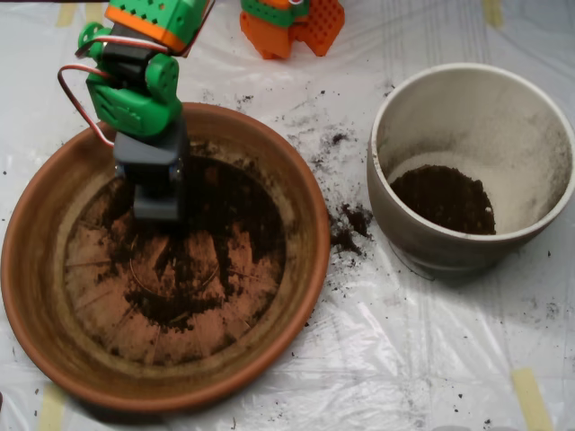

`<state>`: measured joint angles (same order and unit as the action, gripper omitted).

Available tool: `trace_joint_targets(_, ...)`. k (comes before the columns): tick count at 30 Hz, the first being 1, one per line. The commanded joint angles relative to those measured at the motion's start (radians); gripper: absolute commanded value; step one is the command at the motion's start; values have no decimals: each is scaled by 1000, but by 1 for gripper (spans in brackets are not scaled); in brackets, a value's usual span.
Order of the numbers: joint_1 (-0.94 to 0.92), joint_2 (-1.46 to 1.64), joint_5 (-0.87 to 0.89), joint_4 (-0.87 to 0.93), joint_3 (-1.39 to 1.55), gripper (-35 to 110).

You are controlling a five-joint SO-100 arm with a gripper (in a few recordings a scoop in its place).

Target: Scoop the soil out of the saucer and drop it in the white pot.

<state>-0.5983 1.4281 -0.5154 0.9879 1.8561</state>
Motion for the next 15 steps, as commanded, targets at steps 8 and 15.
trace_joint_targets(8, 133, 161, 127, 273, -167, -1)
trace_joint_targets(15, 213, 186, 222, 451, -430, -1)
